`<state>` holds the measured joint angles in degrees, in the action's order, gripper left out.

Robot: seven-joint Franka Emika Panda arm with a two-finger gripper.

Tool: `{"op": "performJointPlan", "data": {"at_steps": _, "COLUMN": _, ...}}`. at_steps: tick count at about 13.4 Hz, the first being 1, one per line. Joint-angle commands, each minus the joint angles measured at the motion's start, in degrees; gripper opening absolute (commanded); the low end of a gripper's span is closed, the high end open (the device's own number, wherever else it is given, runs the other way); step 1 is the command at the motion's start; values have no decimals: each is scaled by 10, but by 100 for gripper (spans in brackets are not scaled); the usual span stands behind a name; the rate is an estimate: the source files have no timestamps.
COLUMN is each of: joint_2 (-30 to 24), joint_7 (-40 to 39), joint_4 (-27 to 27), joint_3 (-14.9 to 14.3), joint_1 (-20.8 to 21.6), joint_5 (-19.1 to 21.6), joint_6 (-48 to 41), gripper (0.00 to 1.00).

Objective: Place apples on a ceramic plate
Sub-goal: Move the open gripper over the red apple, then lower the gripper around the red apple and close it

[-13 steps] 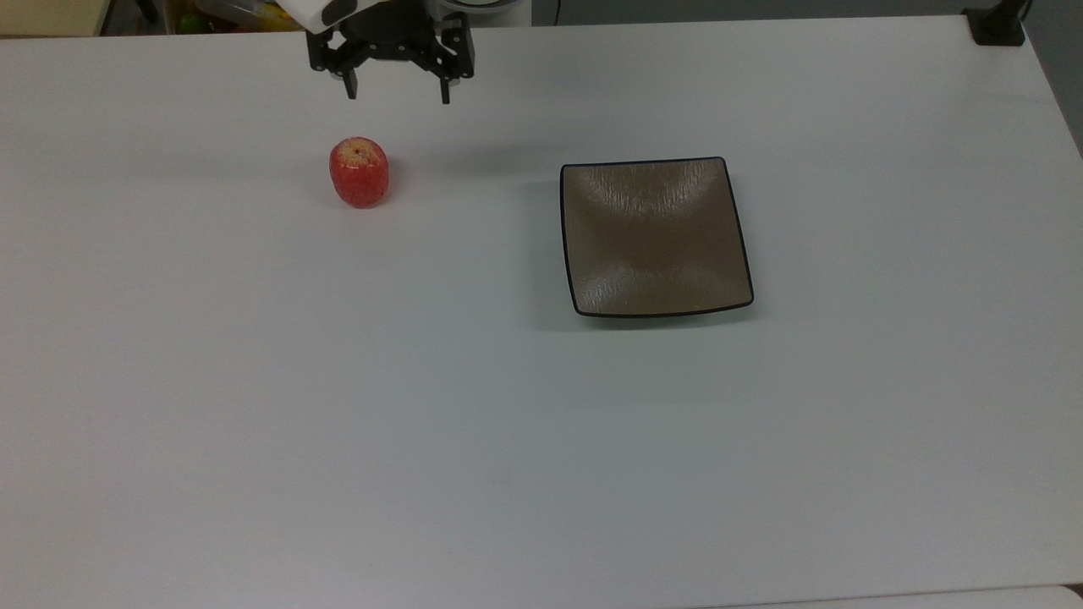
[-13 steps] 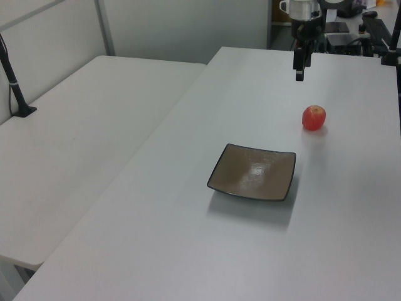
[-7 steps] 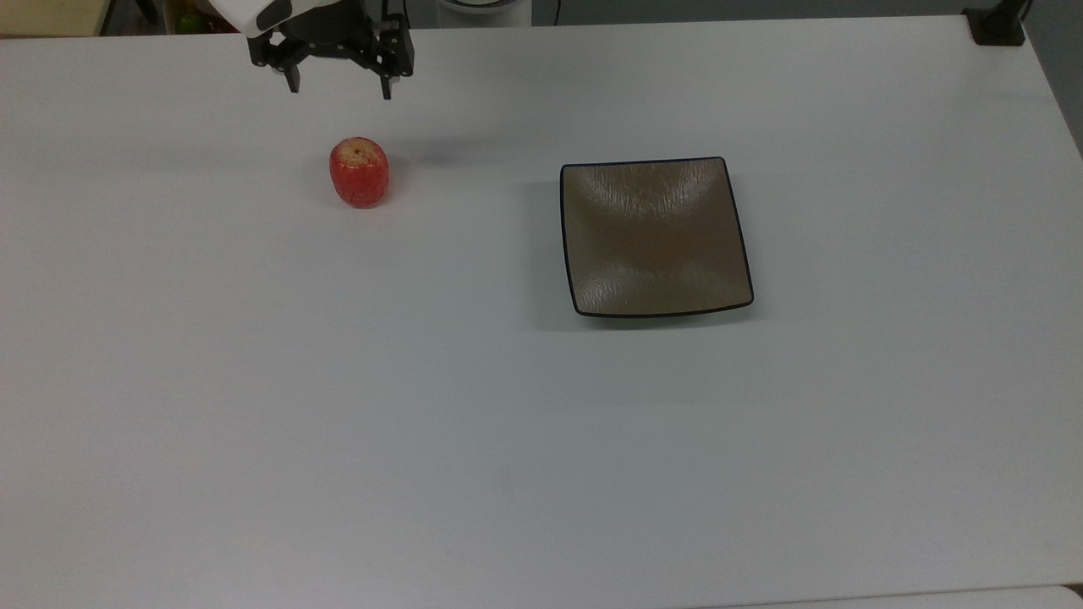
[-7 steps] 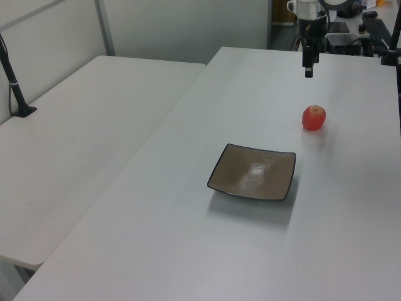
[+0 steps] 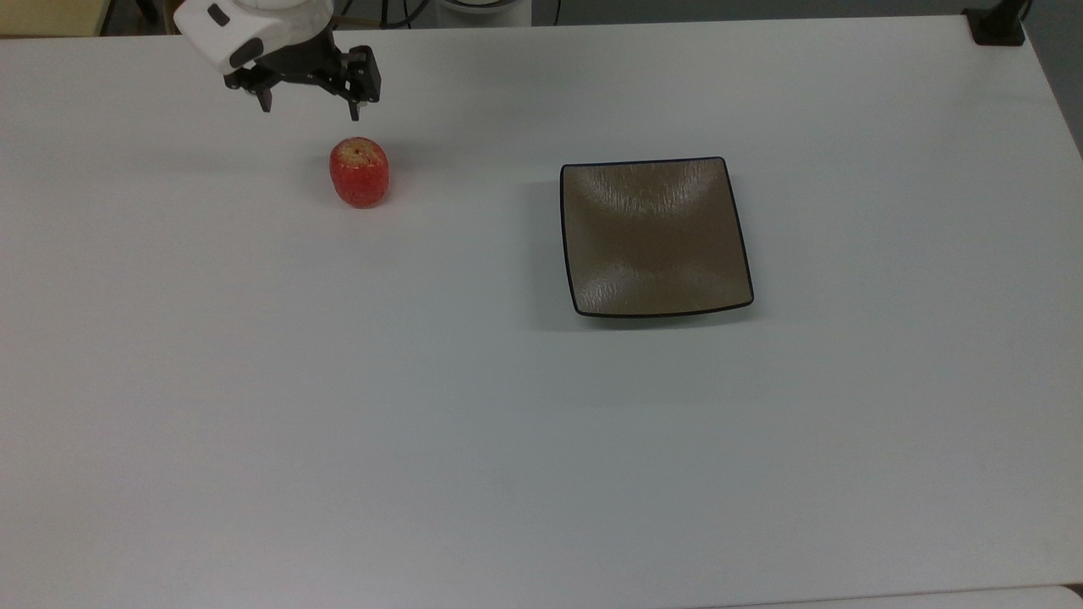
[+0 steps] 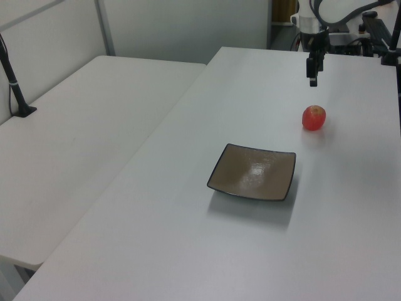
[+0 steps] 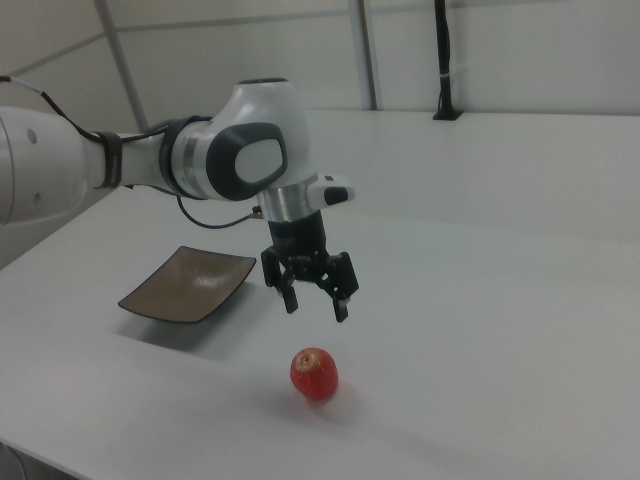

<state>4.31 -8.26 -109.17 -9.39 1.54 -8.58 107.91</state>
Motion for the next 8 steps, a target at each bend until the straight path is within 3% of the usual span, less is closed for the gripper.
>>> {"op": "performJointPlan", "data": {"at_steps": 1, "joint_2": 23, "joint_7": -9, "joint_4": -16, "joint_3": -3, "joint_1": 2, "joint_5": -21, "joint_6": 31, "gripper": 100}}
{"op": "performJointPlan", "data": {"at_steps": 8, "joint_2": 62, "joint_7": -7, "joint_4": -33, "joint_3": 0, "joint_1": 10, "joint_5": -25, "joint_6": 52, "gripper": 100}}
